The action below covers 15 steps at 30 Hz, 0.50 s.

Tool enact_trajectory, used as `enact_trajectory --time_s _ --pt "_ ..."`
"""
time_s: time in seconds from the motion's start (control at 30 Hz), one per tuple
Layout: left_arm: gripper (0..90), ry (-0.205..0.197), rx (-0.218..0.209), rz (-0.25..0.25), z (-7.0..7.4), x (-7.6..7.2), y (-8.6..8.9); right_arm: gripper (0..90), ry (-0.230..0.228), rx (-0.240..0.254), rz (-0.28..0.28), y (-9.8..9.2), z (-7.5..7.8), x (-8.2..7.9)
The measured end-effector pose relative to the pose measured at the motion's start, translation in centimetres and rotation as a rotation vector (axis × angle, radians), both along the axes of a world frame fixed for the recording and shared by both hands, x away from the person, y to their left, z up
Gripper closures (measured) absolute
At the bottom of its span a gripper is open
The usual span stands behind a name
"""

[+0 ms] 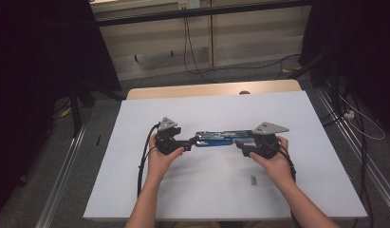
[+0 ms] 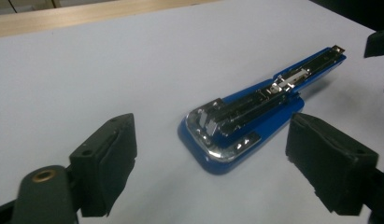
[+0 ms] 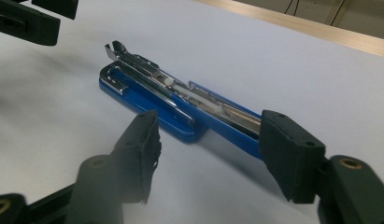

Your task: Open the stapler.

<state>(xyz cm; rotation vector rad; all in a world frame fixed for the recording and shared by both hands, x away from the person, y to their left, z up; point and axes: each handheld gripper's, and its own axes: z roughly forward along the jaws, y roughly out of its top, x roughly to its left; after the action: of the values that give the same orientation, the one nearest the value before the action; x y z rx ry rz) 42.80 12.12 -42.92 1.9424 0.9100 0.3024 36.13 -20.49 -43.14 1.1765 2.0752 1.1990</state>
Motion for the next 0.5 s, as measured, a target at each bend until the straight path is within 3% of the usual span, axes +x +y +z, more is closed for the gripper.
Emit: enact_trajectory --time_s 0.23,0.5 --pt "12.9 -0.002 0.005 0.015 0.0 -0.7 0.8 30.2 0.0 -0.013 0.021 -0.7 0.0 -1.9" --pt "11.6 -0.002 0.029 0.019 0.1 -1.4 1.4 25.1 0.03 -0.015 0.055 -0.9 -0.5 -3.7"
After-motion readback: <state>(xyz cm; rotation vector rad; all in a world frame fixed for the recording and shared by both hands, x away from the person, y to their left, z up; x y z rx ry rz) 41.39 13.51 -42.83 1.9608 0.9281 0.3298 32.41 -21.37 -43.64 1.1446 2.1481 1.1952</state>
